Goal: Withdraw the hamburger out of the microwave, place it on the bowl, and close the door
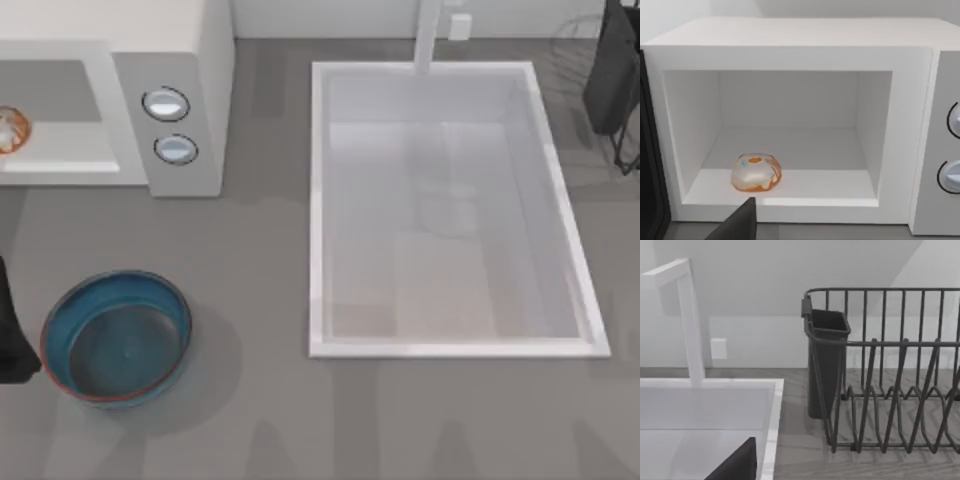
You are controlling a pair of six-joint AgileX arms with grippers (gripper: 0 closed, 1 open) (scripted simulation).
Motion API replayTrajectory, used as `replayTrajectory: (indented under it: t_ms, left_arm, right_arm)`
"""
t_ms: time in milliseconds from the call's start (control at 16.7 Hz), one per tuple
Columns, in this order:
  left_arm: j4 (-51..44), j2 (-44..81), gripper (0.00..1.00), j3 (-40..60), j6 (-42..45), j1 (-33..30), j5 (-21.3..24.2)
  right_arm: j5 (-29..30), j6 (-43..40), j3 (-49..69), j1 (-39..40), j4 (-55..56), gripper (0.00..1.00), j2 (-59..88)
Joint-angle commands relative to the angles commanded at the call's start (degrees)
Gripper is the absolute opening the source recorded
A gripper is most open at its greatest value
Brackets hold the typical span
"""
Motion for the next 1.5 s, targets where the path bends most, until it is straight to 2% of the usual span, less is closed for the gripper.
replayTrajectory:
  t_ms: [360,600,960,1500]
  left_arm:
    - [0.72,1.65,1.00,0.69,0.06,0.14,0.16]
    - [5.09,11.64,1.00,4.87,0.45,1.02,1.16]
    - [17.15,39.26,1.00,16.42,1.53,3.45,3.91]
    - [40.38,92.45,1.00,38.67,3.59,8.11,9.22]
  right_arm:
    - [0.00,0.00,0.00,0.00,0.00,1.00,0.00]
    - [0.00,0.00,0.00,0.00,0.00,1.00,0.00]
    - [0.00,0.00,0.00,0.00,0.00,1.00,0.00]
    - [0.00,0.00,0.00,0.00,0.00,1.00,0.00]
